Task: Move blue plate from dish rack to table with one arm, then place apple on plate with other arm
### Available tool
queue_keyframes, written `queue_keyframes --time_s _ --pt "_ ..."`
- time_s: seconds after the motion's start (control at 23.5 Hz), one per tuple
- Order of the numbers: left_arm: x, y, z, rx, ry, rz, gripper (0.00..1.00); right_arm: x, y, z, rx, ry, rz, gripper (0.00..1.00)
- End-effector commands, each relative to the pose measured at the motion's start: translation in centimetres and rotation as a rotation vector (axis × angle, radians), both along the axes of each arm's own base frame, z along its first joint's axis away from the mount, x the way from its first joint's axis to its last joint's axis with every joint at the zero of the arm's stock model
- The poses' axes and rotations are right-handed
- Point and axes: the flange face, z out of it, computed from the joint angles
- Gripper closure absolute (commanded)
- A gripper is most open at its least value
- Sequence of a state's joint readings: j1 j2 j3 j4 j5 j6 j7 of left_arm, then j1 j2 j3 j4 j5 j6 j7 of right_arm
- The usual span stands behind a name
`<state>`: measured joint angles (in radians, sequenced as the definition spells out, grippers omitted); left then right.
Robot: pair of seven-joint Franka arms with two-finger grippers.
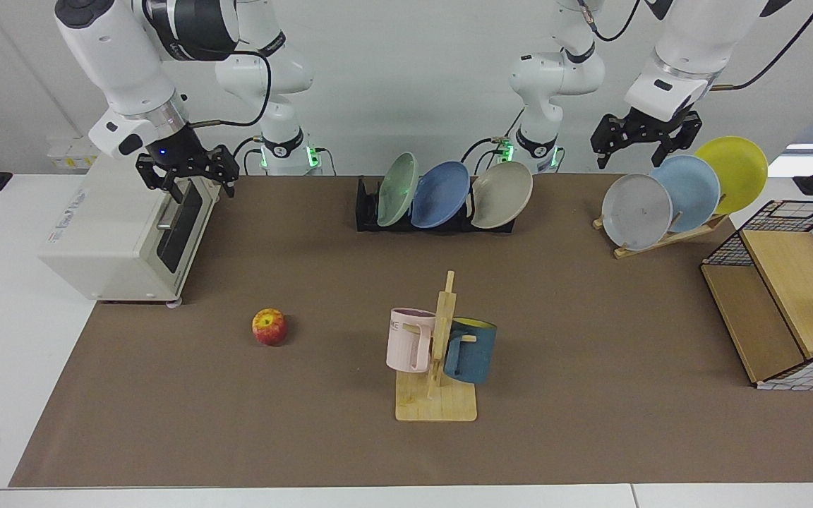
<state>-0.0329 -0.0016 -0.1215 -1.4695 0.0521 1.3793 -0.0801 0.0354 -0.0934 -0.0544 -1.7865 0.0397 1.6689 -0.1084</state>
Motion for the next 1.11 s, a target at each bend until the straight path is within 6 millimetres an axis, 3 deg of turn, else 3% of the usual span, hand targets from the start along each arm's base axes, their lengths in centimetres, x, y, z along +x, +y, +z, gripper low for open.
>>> queue_keyframes --time_s 0.0,0.94,0.98,1.07 --pt "-0.2 0.3 0.0 -0.032 -0.010 -0.009 0.00 -0.2 0.1 0.0 -0.002 -0.014 -0.018 0.00" --pt "-1.0 0.3 0.7 -0.016 -0.008 0.000 0.00 -0.2 0.0 0.3 -0.003 -0.019 -0.021 0.00" --pt "-1.1 0.2 0.7 -0.017 -0.007 -0.001 0.00 -0.2 -0.2 1.6 -0.016 -0.053 -0.026 0.00" --pt "-1.4 0.0 0.5 -0.021 0.000 -0.003 0.00 -0.5 -0.6 7.7 -0.001 -0.202 -0.033 0.00"
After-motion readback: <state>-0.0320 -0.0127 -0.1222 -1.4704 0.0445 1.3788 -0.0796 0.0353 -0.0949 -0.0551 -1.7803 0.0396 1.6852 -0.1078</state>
